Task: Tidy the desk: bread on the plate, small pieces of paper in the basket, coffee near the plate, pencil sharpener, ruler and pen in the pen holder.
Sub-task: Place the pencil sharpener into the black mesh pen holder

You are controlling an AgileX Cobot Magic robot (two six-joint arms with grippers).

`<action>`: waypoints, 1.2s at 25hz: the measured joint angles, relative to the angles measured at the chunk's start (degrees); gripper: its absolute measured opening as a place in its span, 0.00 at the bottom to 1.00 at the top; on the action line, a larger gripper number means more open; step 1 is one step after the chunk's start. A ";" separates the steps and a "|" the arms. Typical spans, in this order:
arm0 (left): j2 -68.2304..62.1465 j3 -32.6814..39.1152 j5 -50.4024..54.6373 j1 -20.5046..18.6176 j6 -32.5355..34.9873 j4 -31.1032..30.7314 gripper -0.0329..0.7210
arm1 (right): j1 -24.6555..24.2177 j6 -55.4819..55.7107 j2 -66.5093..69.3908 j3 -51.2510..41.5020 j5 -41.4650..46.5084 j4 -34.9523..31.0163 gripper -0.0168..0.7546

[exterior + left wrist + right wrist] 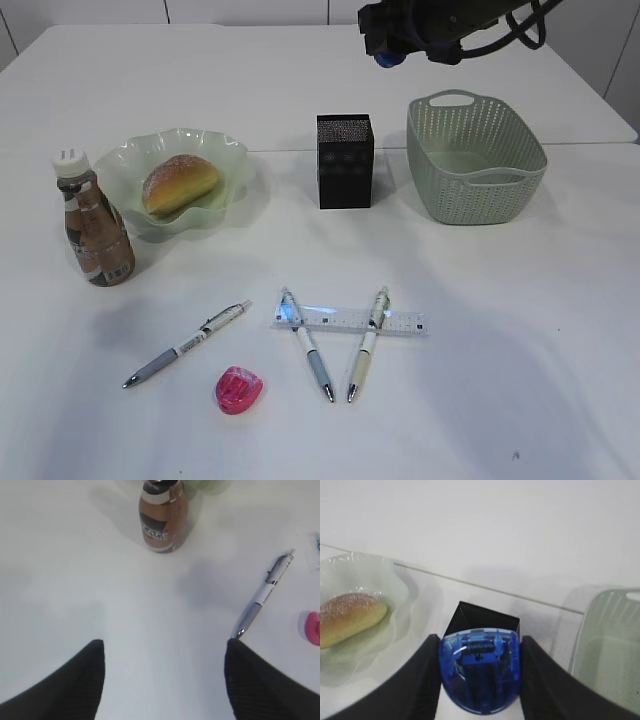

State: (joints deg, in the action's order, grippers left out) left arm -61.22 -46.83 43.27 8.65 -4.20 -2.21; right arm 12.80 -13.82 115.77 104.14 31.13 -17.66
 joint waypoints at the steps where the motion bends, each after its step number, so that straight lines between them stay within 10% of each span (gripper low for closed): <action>1: 0.00 0.00 -0.24 0.00 0.00 0.00 0.74 | 0.35 -0.38 0.32 0.00 -2.51 0.00 0.48; 30: 0.00 0.00 -0.79 0.00 0.00 0.00 0.74 | 3.23 -1.95 13.21 0.36 -19.71 -1.05 0.48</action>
State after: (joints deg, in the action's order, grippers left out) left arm -61.22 -46.83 42.48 8.65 -4.20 -2.21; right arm 16.03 -15.77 128.98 104.50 11.42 -18.71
